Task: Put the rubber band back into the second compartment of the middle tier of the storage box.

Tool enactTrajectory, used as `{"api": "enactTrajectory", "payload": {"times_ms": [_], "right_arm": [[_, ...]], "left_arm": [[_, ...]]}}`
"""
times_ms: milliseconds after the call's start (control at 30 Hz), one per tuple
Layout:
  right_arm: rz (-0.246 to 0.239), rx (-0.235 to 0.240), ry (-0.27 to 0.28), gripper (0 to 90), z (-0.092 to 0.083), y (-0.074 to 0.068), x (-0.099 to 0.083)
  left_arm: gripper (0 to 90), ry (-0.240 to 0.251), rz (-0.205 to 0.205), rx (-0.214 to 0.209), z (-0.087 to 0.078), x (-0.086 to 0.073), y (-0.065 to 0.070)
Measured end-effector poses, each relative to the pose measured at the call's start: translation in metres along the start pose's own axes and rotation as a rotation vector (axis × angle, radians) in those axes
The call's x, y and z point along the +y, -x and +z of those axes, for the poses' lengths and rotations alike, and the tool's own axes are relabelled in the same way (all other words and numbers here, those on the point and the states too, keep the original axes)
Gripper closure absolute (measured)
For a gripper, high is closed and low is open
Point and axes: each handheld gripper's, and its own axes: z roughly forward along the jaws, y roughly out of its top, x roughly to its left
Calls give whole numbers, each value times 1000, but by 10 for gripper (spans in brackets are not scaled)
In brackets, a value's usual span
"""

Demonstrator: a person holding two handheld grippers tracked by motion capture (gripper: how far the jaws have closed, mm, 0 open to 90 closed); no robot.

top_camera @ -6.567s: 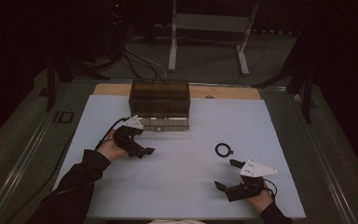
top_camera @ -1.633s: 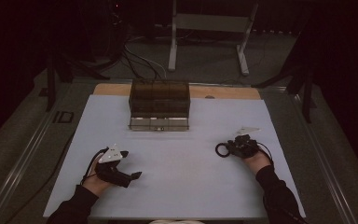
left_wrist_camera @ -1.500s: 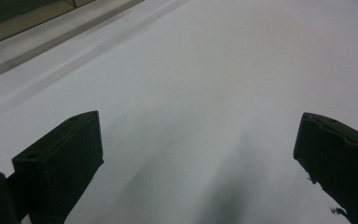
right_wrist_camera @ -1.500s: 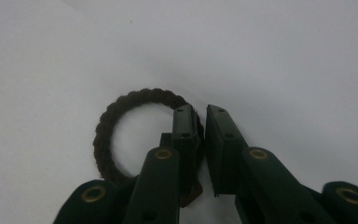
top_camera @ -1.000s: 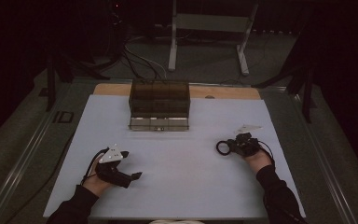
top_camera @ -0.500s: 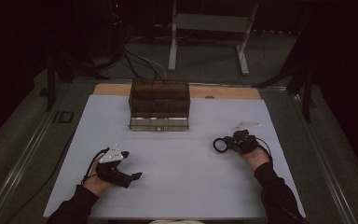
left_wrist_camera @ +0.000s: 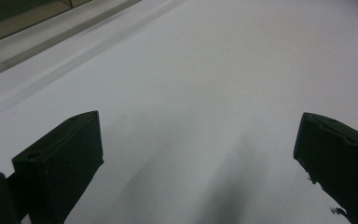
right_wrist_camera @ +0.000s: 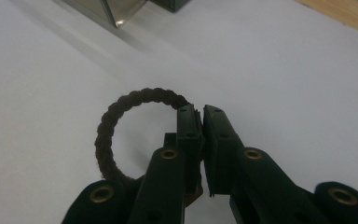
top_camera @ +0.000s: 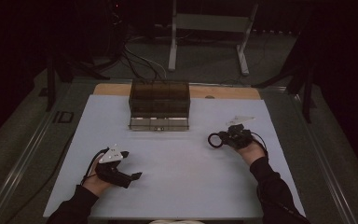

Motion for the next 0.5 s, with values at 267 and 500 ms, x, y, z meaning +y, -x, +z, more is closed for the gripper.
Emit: {"api": "enactTrajectory", "payload": {"times_ms": [267,500], "right_arm": [[-16,8,9,859,3,-5,10],[-25,13,15,859,3,-9,19]], "left_arm": [[26,-2,2,-1,0,0,0],[26,0,2,-1,0,0,0]]}}
